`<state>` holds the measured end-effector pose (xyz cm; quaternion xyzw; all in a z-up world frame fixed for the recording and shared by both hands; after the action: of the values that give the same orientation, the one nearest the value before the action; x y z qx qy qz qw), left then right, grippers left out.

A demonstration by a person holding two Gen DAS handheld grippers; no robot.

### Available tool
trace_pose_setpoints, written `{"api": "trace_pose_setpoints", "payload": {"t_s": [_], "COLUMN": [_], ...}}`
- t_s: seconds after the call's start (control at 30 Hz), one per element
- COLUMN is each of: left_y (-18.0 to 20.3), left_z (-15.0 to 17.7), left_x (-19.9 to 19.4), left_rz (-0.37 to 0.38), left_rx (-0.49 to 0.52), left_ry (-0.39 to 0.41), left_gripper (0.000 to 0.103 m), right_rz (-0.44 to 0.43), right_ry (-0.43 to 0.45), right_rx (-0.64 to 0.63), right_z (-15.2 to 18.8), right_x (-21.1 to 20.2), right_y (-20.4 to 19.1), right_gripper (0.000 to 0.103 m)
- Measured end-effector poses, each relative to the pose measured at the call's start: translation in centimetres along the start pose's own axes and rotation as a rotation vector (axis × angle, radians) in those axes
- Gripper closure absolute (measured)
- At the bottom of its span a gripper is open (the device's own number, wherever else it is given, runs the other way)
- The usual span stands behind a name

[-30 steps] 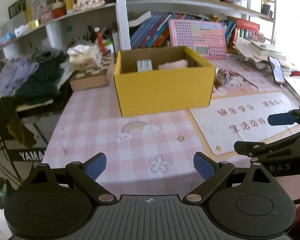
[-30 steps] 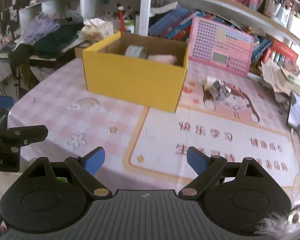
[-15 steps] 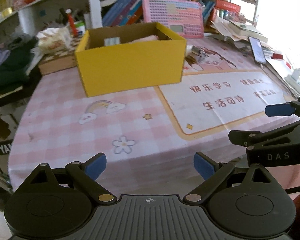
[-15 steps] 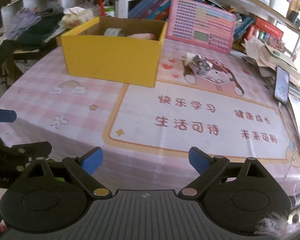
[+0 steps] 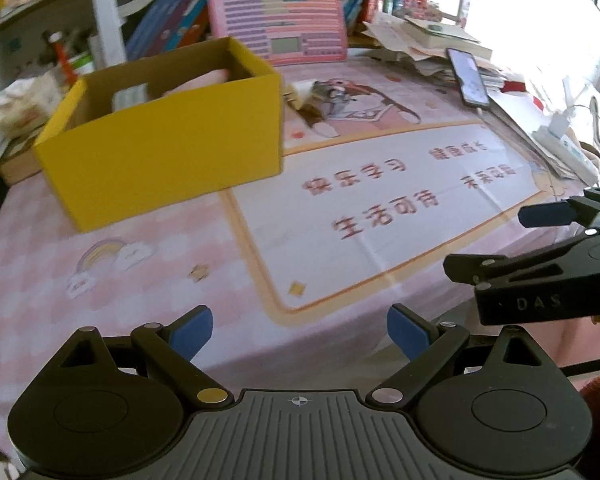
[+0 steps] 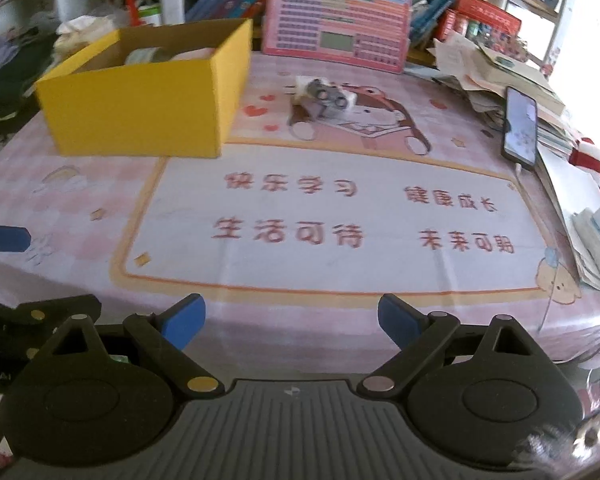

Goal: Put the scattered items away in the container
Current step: 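Grasp the grey toy car with the left tool while the right tool grasps the white plug adapter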

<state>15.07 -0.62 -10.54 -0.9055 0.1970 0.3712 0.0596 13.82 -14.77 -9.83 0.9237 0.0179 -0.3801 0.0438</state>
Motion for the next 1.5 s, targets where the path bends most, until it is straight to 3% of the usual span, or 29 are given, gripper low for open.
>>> {"api": "trace_pose_setpoints", "payload": {"t_s": [0.47, 0.77, 1.1, 1.5], "left_y": [6.6, 8.3, 8.5, 6.3], "left_z": [-7.6, -13.4, -18.8, -20.2], "left_x": [7.4, 11.2, 15.9, 23.2], "left_rz": [0.016, -0.064, -0.164, -0.262], "left_rx": [0.046, 0.033, 0.054, 0.007], "left_ry": [0.019, 0.072, 0.103, 0.051], "left_gripper": [0.007, 0.009, 0.011, 0.017], "right_rz": [-0.002, -0.055, -0.124, -0.203], "right_ry": [0.029, 0.106, 0.133, 0.131], "right_rx": [0.045, 0.127, 0.198, 0.281], "right_z": [-4.1, -7.8, -11.5, -16.1], "right_x": [4.8, 7.3, 10.8, 16.5], "right_y": [9.8, 15.7, 18.3, 19.2], "right_gripper": [0.012, 0.024, 0.031, 0.032]}}
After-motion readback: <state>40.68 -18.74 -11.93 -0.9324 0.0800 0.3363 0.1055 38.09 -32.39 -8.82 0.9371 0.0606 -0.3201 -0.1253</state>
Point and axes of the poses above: each gripper's, at about its wrist camera, not at the fingertips, and x roughly the way its jaws point, y to its right, z to its underside, the point moved 10 cm from there along x, roughly the way its jaws point, and after that the axes turned 7 degrees about y, right-handed, at the moved point
